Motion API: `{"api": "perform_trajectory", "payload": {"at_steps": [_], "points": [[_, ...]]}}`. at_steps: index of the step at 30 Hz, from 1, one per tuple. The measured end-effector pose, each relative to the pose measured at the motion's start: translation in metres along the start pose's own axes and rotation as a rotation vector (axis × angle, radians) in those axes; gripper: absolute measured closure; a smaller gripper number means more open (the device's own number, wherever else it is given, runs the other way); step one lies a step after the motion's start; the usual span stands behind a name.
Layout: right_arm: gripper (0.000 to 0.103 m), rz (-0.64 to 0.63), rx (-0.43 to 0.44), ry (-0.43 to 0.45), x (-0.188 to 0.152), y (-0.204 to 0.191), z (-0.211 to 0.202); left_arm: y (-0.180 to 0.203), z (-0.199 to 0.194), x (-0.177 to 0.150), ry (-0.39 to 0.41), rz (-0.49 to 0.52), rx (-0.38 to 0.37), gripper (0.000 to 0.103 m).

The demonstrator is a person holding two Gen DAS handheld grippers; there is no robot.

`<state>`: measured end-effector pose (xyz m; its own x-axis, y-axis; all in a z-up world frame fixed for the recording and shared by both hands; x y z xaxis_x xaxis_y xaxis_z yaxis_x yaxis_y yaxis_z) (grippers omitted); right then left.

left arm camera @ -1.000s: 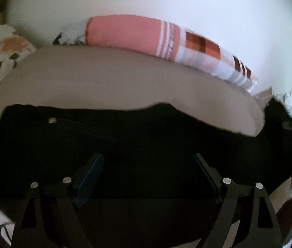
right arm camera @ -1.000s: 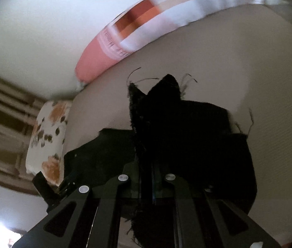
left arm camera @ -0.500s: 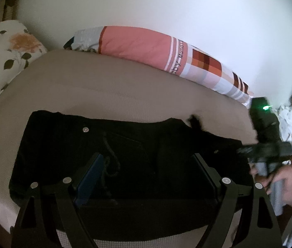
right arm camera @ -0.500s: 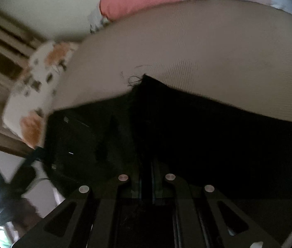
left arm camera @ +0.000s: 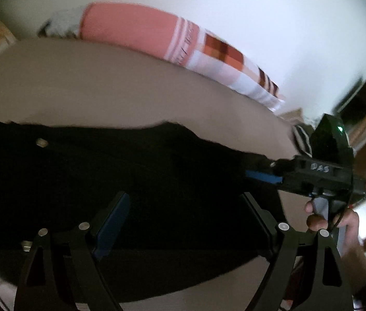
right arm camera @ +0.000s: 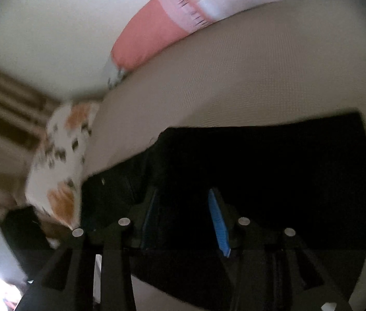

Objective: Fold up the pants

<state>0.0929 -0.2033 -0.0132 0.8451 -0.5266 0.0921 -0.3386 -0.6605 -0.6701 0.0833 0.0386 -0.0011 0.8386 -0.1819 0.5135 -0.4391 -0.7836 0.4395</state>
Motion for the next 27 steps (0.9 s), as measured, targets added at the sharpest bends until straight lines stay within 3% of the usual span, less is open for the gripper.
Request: {"api": "perform_trajectory", "payload": {"at_steps": [5,11,14,19,22,27], "points": [[0.063,0.161,0.029,0.115,-0.014,0.032,-0.037,0.003,0.027,0.002,-0.092,-0.034,-0.101,0.032],[0.063,0.142,-0.015,0.194,-0.016,0.045,-0.052,-0.008,0.054,0.001,-0.189,-0.11,-0.137,0.037],[0.062,0.144,-0.032,0.214,-0.011,0.054,-0.053,-0.013,0.06,-0.001,-0.217,-0.175,-0.19,0.037],[0.062,0.274,0.013,0.128,-0.013,0.085,-0.036,-0.017,0.05,-0.001,-0.173,-0.218,-0.235,0.037],[0.062,0.249,0.072,0.037,-0.027,0.076,-0.013,-0.021,0.037,-0.001,-0.141,-0.224,-0.237,0.037],[0.061,0.163,0.196,-0.138,-0.048,0.043,0.022,-0.019,0.019,0.007,-0.101,-0.17,-0.17,0.037]]}}
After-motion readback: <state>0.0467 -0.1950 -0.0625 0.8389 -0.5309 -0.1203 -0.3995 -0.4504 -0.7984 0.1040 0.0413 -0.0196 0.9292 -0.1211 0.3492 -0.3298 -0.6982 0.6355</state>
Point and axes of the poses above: each gripper's, at about its wrist camera, not at the fingertips, and z roughly the way its jaws point, y to its right, x to its top, the point moved 1 cm from there along z, roughly the way its jaws point, and after that the axes turned 9 degrees about z, right-handed, at the moved point
